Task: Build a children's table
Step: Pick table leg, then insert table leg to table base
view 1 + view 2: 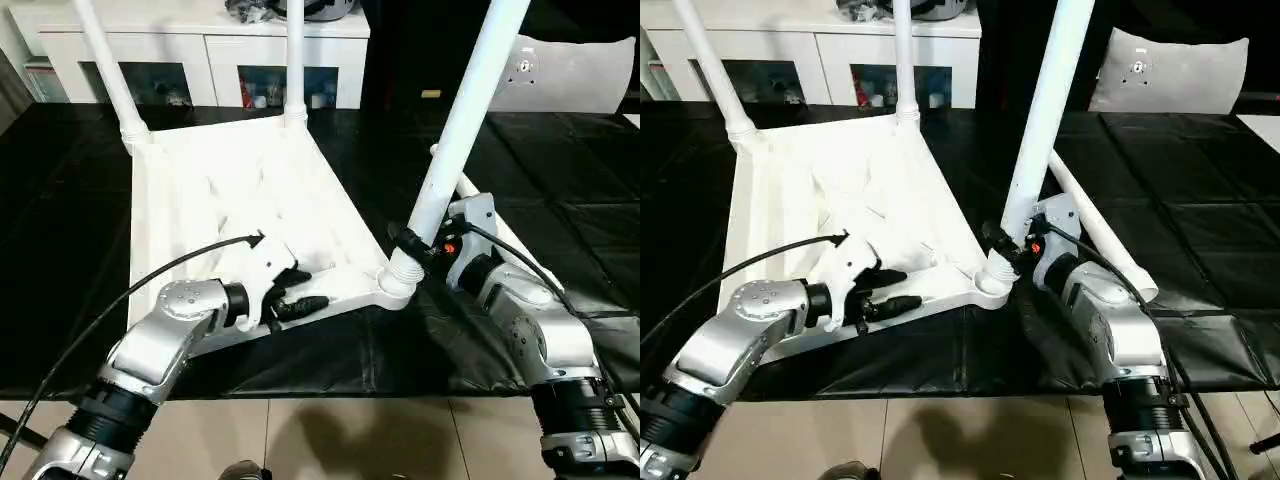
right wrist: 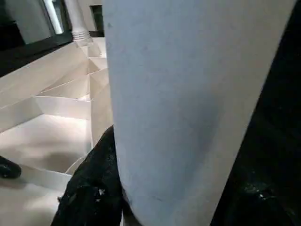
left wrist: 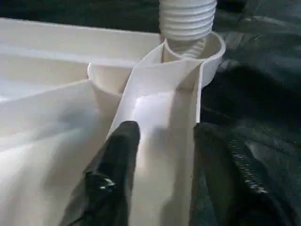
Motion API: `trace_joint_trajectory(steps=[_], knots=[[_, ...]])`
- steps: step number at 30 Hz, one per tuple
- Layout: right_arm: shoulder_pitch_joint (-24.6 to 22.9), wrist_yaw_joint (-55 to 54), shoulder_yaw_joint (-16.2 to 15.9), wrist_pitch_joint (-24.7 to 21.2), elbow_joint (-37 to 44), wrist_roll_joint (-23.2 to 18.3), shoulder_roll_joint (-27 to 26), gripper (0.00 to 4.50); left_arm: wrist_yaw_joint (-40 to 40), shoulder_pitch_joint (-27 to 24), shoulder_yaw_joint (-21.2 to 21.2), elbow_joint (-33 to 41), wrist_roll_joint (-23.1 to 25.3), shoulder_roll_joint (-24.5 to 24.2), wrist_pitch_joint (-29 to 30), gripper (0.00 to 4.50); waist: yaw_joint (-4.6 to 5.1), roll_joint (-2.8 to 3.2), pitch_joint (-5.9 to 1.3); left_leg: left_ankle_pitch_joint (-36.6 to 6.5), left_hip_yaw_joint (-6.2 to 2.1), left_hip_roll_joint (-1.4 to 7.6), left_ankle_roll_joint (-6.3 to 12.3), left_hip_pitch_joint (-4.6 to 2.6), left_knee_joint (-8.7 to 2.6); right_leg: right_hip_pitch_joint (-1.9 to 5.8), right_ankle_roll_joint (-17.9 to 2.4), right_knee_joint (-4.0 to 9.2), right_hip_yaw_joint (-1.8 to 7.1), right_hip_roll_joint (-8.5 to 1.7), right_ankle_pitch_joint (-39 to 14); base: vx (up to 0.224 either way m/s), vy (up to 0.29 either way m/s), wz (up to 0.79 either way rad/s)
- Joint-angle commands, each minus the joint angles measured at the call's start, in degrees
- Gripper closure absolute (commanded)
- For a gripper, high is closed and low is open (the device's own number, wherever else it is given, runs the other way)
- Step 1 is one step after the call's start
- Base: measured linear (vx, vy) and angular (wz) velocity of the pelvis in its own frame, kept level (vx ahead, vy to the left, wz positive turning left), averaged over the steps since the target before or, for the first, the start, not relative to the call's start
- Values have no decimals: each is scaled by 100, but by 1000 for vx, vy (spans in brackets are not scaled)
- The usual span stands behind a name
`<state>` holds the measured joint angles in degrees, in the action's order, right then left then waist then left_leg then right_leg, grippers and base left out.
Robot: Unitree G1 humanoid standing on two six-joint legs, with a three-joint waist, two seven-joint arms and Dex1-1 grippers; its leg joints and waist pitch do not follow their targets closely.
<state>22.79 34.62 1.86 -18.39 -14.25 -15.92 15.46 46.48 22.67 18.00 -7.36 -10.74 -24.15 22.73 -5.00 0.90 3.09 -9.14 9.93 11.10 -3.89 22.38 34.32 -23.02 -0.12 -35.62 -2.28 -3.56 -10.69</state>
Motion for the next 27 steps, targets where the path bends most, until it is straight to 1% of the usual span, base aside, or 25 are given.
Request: trace_joint_trajectory(steps=[1, 2, 4, 5, 6, 7, 8, 9, 10, 11, 12, 14, 15, 16, 17, 18, 19, 22, 23, 25, 26, 27], knots=[[85, 59, 29, -5, -47, -63, 36, 261, 49, 82, 106, -76, 118, 22, 7, 254, 4, 6, -387, -1500, -44, 148, -86, -135, -423, 230, -973, 452, 210, -358, -1325, 0, 0, 0], [89, 50, 31, 24, -62, -54, 43, 261, 57, 92, 129, -85, 127, 46, 16, 268, 3, 8, -390, -1470, -45, 150, -77, -134, -422, 231, -971, 448, 209, -358, -1298, 0, 0, 0], [90, 44, 44, 34, -74, -58, 46, 261, 93, 98, 158, -82, 129, 70, 23, 279, 3, 8, -394, -1428, -44, 155, -71, -135, -420, 229, -995, 443, 208, -359, -1237, 0, 0, 0], [91, 44, 58, 43, -85, -59, 57, 261, 118, 102, 188, -71, 128, 103, 32, 284, 8, -3, -396, -1405, -39, 152, -63, -131, -415, 231, -1004, 442, 210, -356, -1205, 0, 0, 0], [93, 40, 73, 42, -90, -58, 68, 261, 120, 116, 212, -69, 136, 136, 39, 294, 6, 3, -391, -1403, -41, 154, -57, -131, -419, 229, -1020, 440, 208, -355, -1191, 0, 0, 0], [92, 40, 97, 49, -91, -39, 106, 261, 102, 170, 283, -94, 167, 236, 75, 306, 12, 8, -389, -1435, -39, 154, -58, -133, -418, 232, -1016, 448, 208, -356, -1230, 0, 0, 0], [89, 40, 99, 55, -86, -27, 120, 261, 85, 193, 306, -115, 183, 270, 93, 315, 14, -1, -385, -1446, -35, 152, -60, -131, -419, 235, -1006, 457, 208, -354, -1262, 0, 0, 0], [69, 44, 101, 64, -68, -12, 142, 261, 26, 247, 373, -202, 272, 322, 84, 319, -2, 26, -385, -1476, -32, 154, -61, -152, -411, 218, -998, 467, 212, -353, -1316, 0, 0, 0], [58, 50, 105, 66, -60, -8, 148, 261, 2, 271, 403, -254, 335, 343, 63, 322, -6, 5, -387, -1477, -34, 146, -59, -142, -411, 231, -975, 470, 212, -359, -1354, 0, 0, 0], [44, 47, 105, 75, -45, 2, 153, 261, -24, 295, 440, -306, 409, 345, 44, 328, 1, 0, -387, -1457, -41, 147, -54, -126, -419, 242, -964, 467, 208, -359, -1353, 0, 0, 0], [21, 41, 103, 90, -20, 21, 160, 261, -64, 332, 501, -387, 526, 344, 16, 339, 4, 15, -389, -1471, -43, 146, -59, -134, -416, 231, -931, 480, 207, -352, -1371, 0, 0, 0], [-17, 34, 104, 83, 29, 19, 160, 261, -107, 373, 578, -486, 686, 307, -47, 359, 13, 4, -392, -1465, -47, 143, -52, -127, -415, 242, -923, 472, 203, -356, -1353, 0, 0, 0], [-45, 24, 110, 70, 63, 7, 151, 261, -117, 390, 600, -514, 749, 279, -66, 362, 18, 5, -392, -1437, -53, 141, -44, -113, -418, 252, -919, 474, 204, -359, -1326, 0, 0, 0], [-45, 24, 110, 70, 63, 7, 151, 261, -117, 390, 600, -514, 749, 279, -66, 364, 18, 5, -399, -1424, -51, 148, -38, -124, -412, 245, -946, 467, 204, -362, -1291, 0, 0, 0], [-71, 14, 104, 74, 79, -2, 149, 261, -112, 404, 582, -520, 759, 275, -56, 384, 20, 6, -396, -1424, -50, 148, -35, -123, -412, 244, -966, 465, 203, -360, -1278, 0, 0, 0], [-84, 9, 101, 75, 87, -5, 146, 261, -109, 410, 572, -517, 758, 270, -45, 384, 17, 17, -391, -1459, -48, 150, -36, -129, -414, 236, -987, 472, 201, -359, -1299, 0, 0, 0], [-103, 0, 93, 76, 96, -10, 145, 261, -100, 421, 556, -515, 756, 264, -26, 402, 16, 19, -389, -1485, -48, 149, -40, -131, -414, 234, -990, 472, 200, -358, -1326, 0, 0, 0], [-135, -11, 83, 77, 114, -10, 130, 261, -54, 441, 541, -559, 805, 231, -28, 407, 23, 13, -371, -1667, -53, 148, -67, -141, -430, 221, -948, 502, 198, -362, -1624, 0, 0, 0], [-137, -11, 82, 72, 116, -10, 128, 261, -39, 444, 544, -579, 828, 221, -42, 432, 23, 14, -373, -1682, -55, 147, -72, -142, -430, 220, -933, 507, 196, -363, -1670, 0, 0, 0], [-140, -9, 80, 63, 122, -7, 123, 261, -10, 446, 548, -607, 856, 199, -70, 441, 29, 12, -367, -1748, -64, 151, -90, -143, -440, 213, -883, 518, 198, -366, -1802, 0, 0, 0], [-142, -6, 78, 61, 123, -5, 122, 261, 1, 444, 544, -612, 863, 192, -77, 441, 30, 10, -364, -1764, -61, 147, -93, -141, -439, 210, -881, 525, 200, -366, -1828, 0, 0, 0], [-146, -2, 73, 61, 121, 0, 121, 261, 24, 438, 531, -609, 862, 172, -83, 447, 36, -7, -366, -1769, -63, 147, -94, -142, -442, 212, -872, 523, 198, -366, -1851, 0, 0, 0]])
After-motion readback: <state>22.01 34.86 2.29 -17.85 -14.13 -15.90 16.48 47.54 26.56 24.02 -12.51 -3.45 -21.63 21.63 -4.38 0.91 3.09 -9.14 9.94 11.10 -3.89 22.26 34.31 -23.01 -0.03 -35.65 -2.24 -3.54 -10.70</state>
